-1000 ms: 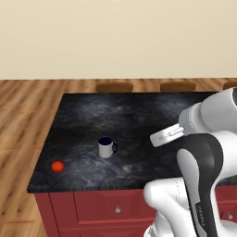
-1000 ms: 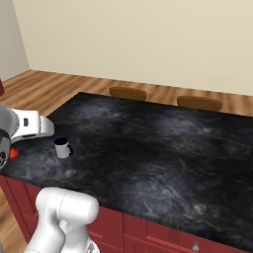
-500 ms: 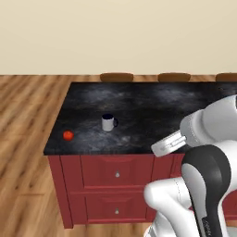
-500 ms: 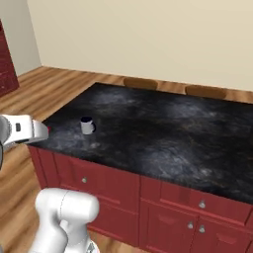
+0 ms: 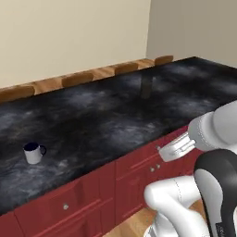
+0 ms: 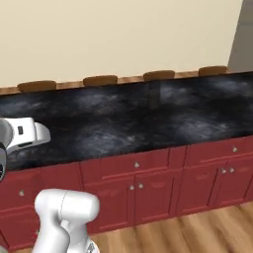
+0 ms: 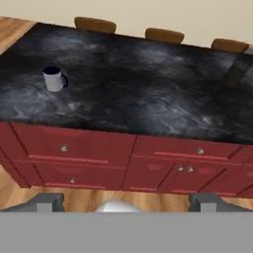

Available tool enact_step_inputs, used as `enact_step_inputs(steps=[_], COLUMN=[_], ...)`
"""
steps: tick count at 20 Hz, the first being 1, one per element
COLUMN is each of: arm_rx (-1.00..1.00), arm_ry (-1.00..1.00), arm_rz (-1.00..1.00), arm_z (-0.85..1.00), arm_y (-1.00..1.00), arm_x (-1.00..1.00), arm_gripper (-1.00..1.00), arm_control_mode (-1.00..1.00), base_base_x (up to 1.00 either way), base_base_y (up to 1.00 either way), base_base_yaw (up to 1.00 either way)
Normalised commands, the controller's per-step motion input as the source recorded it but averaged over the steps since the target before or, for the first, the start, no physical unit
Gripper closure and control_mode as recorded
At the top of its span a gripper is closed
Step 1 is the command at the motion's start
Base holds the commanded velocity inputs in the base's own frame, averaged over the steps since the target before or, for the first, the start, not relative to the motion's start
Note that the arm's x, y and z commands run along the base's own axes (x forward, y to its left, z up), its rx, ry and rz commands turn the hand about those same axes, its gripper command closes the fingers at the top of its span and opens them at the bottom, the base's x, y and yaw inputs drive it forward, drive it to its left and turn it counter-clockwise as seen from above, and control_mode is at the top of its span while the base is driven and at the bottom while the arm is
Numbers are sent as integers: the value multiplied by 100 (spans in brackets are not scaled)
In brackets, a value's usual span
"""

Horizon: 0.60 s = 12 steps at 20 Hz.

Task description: Open the cabinet directly in front. Then move the beer and the mug to the dining counter with the jar on it.

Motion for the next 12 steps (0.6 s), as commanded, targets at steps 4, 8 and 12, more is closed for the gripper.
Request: enact_step_inputs(steps=[4, 8, 12], arm_rx=[0, 0, 0], arm_ry=[0, 0, 0], arm_rz=[0, 0, 0], arm_z=[0, 0, 0], arm_y=[0, 0, 0], arm_x=[0, 0, 0], arm_gripper=[-100, -100, -100], arm_control_mode=[100, 100, 100], base_base_x=[0, 0, 0], base_base_y=[12, 6, 0], base_base_yaw=[-100, -100, -100])
